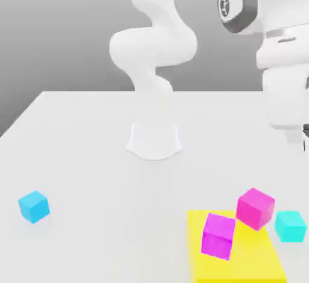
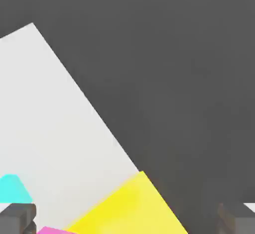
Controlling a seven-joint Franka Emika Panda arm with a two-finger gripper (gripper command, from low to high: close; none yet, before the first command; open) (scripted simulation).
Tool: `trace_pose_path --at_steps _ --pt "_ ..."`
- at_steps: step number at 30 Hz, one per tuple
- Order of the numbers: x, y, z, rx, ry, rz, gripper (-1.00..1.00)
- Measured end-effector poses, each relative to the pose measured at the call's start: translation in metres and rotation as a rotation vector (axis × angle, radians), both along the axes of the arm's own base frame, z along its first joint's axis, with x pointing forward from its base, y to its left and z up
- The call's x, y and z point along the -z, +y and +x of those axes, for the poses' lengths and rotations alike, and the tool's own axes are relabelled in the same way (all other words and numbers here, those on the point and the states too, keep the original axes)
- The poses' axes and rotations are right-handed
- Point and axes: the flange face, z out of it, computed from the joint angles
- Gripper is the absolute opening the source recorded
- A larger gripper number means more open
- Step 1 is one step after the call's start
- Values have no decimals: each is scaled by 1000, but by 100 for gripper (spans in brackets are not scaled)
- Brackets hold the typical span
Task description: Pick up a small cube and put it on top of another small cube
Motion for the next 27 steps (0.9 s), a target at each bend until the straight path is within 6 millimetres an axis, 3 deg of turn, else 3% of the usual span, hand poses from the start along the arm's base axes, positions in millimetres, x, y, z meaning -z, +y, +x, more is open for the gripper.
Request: trace_pose_path --at_steps 2,7,13,14,21,25,27 --pt "38 25 -17 -120 35 -43 0" --pt "131 52 -55 -364 122 -151 0" --pt "214 59 -70 -442 147 -183 0" --pt "221 59 -70 -443 147 -184 -100" --pt "220 59 -70 -444 148 -185 -100" --pt "176 59 -70 -444 148 -185 -100" --pt "148 53 -54 -415 125 -176 -100"
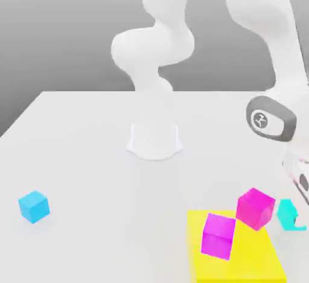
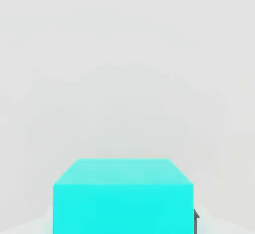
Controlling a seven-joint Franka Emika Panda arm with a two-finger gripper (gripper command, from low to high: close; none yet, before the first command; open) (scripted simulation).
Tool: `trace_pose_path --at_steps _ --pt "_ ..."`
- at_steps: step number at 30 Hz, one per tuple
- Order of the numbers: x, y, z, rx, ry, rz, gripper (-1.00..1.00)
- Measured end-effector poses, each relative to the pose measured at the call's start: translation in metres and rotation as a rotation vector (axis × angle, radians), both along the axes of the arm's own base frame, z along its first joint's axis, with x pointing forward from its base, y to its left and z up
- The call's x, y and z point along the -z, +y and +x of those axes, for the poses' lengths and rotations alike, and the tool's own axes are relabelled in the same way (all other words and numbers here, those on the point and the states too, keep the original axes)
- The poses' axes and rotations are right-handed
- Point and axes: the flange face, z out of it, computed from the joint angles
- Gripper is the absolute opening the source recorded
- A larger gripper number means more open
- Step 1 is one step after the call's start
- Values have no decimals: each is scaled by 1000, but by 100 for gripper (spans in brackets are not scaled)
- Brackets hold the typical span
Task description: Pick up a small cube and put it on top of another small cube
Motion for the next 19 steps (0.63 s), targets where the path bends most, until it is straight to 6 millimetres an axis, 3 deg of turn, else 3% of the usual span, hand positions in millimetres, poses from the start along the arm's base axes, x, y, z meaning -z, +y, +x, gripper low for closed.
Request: trace_pose_path --at_steps 5,10,12,15,16,19 --pt "-67 -46 28 174 -9 12 -100" --pt "-128 -99 36 354 -12 9 -100" --pt "-114 -95 22 353 18 -1 -100" --pt "-73 -94 19 354 26 -5 -100" --pt "-63 -94 18 353 27 -6 100" --pt "-63 -94 18 353 27 -6 100"
